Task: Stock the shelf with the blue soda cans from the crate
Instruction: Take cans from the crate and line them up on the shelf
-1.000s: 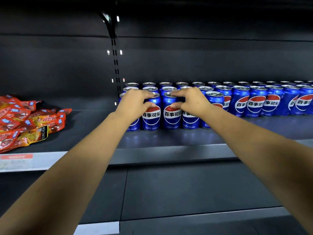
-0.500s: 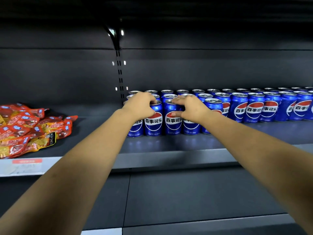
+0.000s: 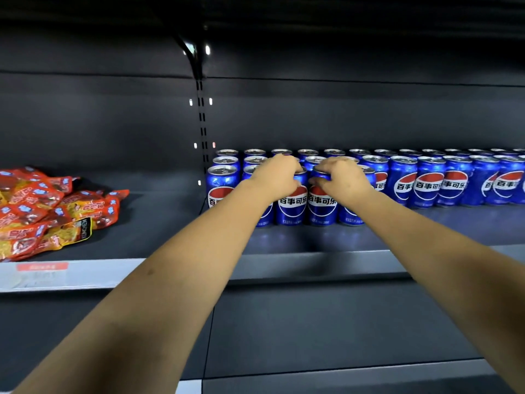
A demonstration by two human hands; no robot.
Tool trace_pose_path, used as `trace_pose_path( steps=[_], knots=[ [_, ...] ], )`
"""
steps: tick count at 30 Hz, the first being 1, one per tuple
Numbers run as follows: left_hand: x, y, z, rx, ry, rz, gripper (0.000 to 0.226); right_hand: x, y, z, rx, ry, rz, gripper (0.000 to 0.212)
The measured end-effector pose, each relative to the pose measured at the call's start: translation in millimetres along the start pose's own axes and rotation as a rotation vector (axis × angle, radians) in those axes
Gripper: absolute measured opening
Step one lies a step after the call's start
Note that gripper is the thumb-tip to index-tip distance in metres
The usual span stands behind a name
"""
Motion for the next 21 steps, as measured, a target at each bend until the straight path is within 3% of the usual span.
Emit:
trace_pose_path(
  steps=[6, 9, 15, 18, 21],
  knots=[
    [-4.2, 3.8, 3.8, 0.022, 0.033, -0.013, 0.036, 3.2, 4.8, -12.6, -0.266, -0.006, -0.033, 0.033],
    [-3.3, 3.1, 3.9, 0.06, 0.036, -0.026, 0.038, 5.0, 6.3, -11.7, -0.27, 0.017, -0.043, 0.034],
    [-3.1, 4.0, 1.1, 0.137, 0.024, 0.005, 0.041, 5.0, 6.1, -8.0, -0.152, 0.044, 0.005, 0.039],
    [-6.2, -4.0, -2.7, 0.036, 0.004, 0.064, 0.05, 5.0, -2.1, -4.6, 0.039, 0.047, 0.119, 0.065],
    [-8.3, -11.1, -1.2, -0.062, 0.017, 0.071, 0.043, 3.8, -5.6, 2.2, 0.183, 0.095, 0.115, 0.061]
  ],
)
Point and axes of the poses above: each hand's wrist, its own x-axis away from the middle knuckle, its own y-axis out of the back of the hand, z = x × y, the point moved 10 cm from there along -x, towards the middle knuckle, and after that the axes turned 4 degrees about z, right-handed, at the moved point
